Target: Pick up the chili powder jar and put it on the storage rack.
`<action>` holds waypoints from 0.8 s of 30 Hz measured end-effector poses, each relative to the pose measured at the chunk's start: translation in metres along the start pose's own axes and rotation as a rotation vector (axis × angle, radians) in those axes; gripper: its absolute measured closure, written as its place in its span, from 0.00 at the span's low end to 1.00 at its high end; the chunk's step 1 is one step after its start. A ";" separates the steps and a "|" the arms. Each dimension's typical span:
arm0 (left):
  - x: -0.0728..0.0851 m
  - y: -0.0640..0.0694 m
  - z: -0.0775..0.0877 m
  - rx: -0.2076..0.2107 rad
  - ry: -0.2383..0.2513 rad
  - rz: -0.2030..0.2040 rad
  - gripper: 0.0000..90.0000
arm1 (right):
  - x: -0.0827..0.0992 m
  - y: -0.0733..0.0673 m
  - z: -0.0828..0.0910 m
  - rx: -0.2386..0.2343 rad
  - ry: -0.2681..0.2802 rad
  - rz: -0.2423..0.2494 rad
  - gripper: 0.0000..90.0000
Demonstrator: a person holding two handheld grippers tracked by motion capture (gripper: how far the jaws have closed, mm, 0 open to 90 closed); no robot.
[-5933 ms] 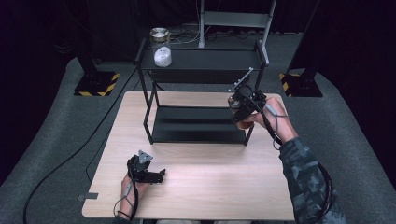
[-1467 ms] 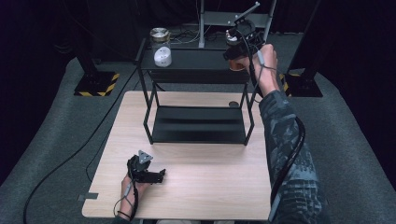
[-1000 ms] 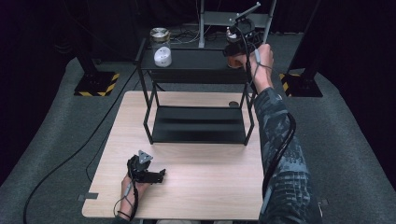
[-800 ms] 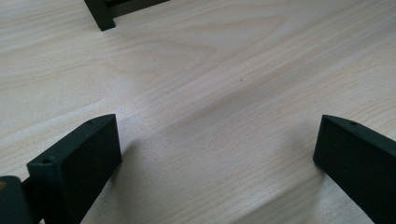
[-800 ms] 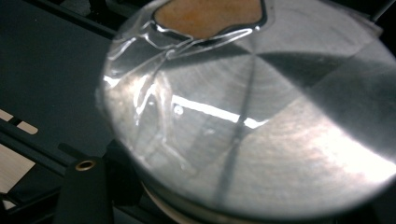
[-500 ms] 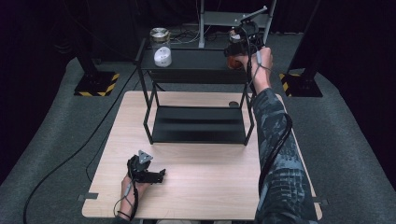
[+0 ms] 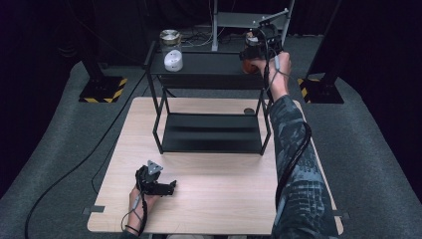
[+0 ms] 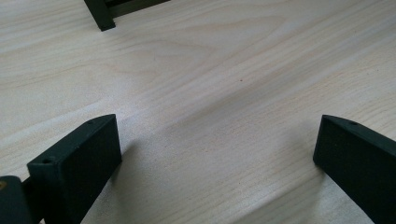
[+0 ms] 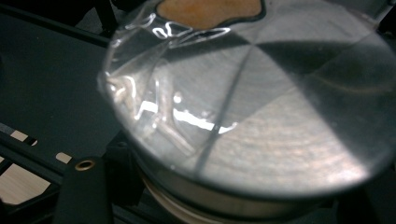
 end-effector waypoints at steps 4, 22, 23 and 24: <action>0.000 0.000 0.000 0.000 0.000 0.000 0.00 | -0.001 0.000 0.000 0.002 -0.003 0.000 0.34; 0.000 0.000 0.000 -0.001 -0.002 -0.001 0.00 | -0.004 0.004 0.017 -0.058 -0.143 0.035 0.00; 0.000 0.000 0.000 -0.001 -0.002 -0.001 0.00 | -0.003 0.004 0.019 -0.066 -0.147 0.039 0.00; 0.000 0.000 0.000 -0.001 -0.002 -0.002 0.00 | -0.001 0.004 0.022 -0.070 -0.147 0.041 0.00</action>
Point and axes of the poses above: each handheld gripper's, and its own axes: z roughly backward along the jaws, x roughly out of its underside, y roughly to its right, the point moved 2 cm from there along -z, roughly forward along the jaws, and after that the axes turned 4 degrees about y, right-handed, at the moved point
